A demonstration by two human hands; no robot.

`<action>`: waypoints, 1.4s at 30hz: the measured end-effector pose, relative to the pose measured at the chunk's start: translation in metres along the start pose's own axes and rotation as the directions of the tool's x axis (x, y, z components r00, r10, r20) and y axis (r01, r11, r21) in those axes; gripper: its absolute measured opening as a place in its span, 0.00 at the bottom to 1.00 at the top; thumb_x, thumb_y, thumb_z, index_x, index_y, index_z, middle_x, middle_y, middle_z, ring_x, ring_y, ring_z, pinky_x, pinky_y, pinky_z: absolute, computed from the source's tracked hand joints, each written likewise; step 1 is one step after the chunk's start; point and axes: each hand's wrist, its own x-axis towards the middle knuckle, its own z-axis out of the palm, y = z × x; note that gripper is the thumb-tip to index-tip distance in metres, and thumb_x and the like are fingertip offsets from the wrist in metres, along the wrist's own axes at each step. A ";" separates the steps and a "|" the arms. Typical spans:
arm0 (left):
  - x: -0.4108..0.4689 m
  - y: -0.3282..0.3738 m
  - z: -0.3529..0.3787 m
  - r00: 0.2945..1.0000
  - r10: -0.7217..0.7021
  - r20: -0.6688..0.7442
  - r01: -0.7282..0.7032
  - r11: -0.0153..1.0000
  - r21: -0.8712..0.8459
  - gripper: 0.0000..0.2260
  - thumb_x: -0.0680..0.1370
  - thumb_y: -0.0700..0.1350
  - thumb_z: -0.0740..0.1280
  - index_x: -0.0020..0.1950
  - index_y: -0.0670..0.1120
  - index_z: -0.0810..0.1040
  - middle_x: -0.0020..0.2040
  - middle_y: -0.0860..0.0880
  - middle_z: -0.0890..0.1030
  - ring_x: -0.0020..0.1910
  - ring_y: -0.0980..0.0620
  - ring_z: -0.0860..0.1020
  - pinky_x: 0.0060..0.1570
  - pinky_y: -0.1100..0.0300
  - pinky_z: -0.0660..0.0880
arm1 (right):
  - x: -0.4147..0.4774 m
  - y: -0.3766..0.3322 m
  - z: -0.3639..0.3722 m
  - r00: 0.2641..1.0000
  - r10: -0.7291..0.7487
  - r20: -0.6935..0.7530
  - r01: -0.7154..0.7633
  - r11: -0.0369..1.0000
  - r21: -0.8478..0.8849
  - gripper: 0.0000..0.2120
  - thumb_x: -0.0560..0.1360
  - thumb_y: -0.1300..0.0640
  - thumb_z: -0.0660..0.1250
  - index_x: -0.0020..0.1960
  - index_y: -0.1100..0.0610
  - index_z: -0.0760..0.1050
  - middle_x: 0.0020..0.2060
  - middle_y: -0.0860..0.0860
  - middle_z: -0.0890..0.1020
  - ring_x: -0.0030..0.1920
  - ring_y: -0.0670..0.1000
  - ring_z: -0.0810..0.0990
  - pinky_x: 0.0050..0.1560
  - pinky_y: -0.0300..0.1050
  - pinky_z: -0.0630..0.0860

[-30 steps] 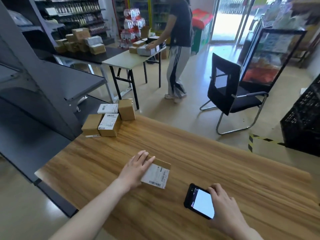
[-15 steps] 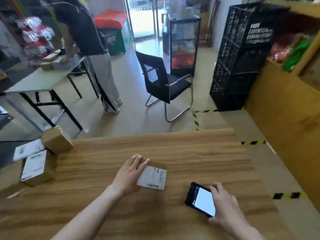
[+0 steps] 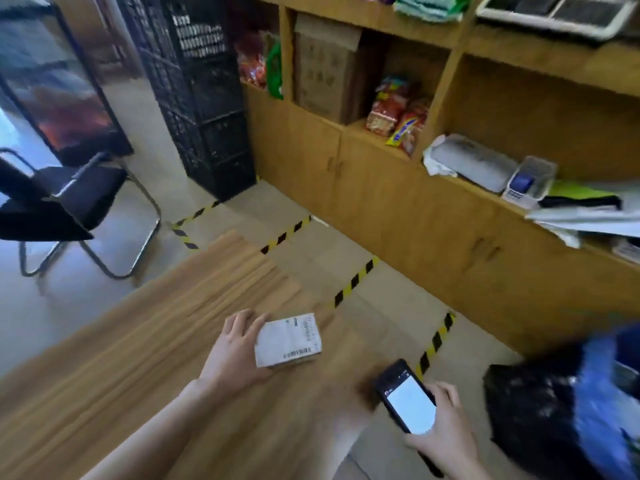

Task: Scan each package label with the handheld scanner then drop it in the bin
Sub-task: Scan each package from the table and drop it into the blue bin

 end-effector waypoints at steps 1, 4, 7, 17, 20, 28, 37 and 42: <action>0.012 0.022 0.005 0.999 0.042 0.018 -0.042 0.999 -0.002 0.47 0.62 0.68 0.69 0.77 0.54 0.57 0.72 0.51 0.59 0.72 0.49 0.54 0.72 0.56 0.60 | -0.003 0.019 -0.009 0.998 0.064 -0.020 -0.064 0.998 0.029 0.37 0.53 0.50 0.74 0.60 0.47 0.63 0.54 0.43 0.61 0.44 0.43 0.73 0.33 0.32 0.66; 0.048 0.095 0.020 0.982 0.171 0.081 -0.172 0.985 0.006 0.47 0.62 0.71 0.67 0.77 0.56 0.56 0.71 0.53 0.59 0.71 0.51 0.55 0.70 0.56 0.62 | -0.011 0.075 -0.034 0.978 0.198 -0.071 -0.189 0.975 0.119 0.38 0.53 0.49 0.73 0.61 0.51 0.64 0.55 0.44 0.60 0.48 0.44 0.72 0.40 0.35 0.69; 0.083 0.175 0.042 0.921 0.322 0.217 -0.342 0.938 0.061 0.50 0.60 0.76 0.63 0.77 0.57 0.54 0.70 0.54 0.59 0.70 0.51 0.57 0.68 0.56 0.66 | -0.024 0.130 -0.061 0.931 0.347 -0.111 -0.304 0.908 0.288 0.40 0.54 0.49 0.73 0.64 0.53 0.64 0.58 0.46 0.59 0.57 0.46 0.70 0.52 0.41 0.71; 0.126 0.475 0.150 0.588 0.611 0.530 -0.742 0.668 0.054 0.52 0.57 0.70 0.66 0.77 0.58 0.51 0.66 0.54 0.59 0.68 0.50 0.58 0.62 0.56 0.71 | -0.121 0.288 -0.156 0.643 0.673 -0.365 -0.419 0.708 0.568 0.34 0.62 0.50 0.70 0.65 0.48 0.63 0.54 0.44 0.67 0.66 0.48 0.61 0.54 0.32 0.60; 0.118 0.539 0.180 0.492 0.662 0.565 -0.809 0.588 0.015 0.50 0.58 0.68 0.67 0.76 0.58 0.52 0.66 0.53 0.59 0.68 0.51 0.59 0.60 0.56 0.71 | -0.146 0.320 -0.168 0.570 0.707 -0.419 -0.427 0.691 0.584 0.27 0.59 0.48 0.70 0.57 0.49 0.69 0.53 0.46 0.72 0.64 0.49 0.64 0.54 0.33 0.61; 0.140 0.669 0.258 0.397 0.665 0.632 -0.841 0.540 -0.040 0.48 0.61 0.72 0.65 0.76 0.57 0.53 0.64 0.51 0.60 0.66 0.47 0.63 0.61 0.54 0.69 | -0.133 0.379 -0.193 0.351 0.835 -0.424 -0.458 0.548 0.700 0.32 0.56 0.59 0.80 0.57 0.55 0.71 0.53 0.51 0.70 0.55 0.56 0.74 0.54 0.44 0.73; 0.244 0.804 0.354 0.367 0.573 0.733 -0.823 0.567 -0.031 0.48 0.60 0.79 0.59 0.74 0.60 0.52 0.61 0.50 0.63 0.62 0.46 0.65 0.58 0.54 0.70 | -0.008 0.470 -0.258 0.352 0.906 -0.235 -0.488 0.392 0.780 0.34 0.65 0.51 0.74 0.67 0.52 0.65 0.56 0.46 0.67 0.63 0.49 0.67 0.61 0.32 0.64; 0.287 0.876 0.437 0.432 0.568 0.701 -0.799 0.602 0.004 0.42 0.65 0.71 0.65 0.74 0.56 0.56 0.60 0.49 0.61 0.62 0.44 0.64 0.54 0.53 0.73 | 0.071 0.543 -0.283 0.281 0.944 -0.172 -0.451 0.288 0.844 0.31 0.53 0.60 0.79 0.54 0.60 0.73 0.46 0.48 0.70 0.52 0.55 0.74 0.44 0.41 0.73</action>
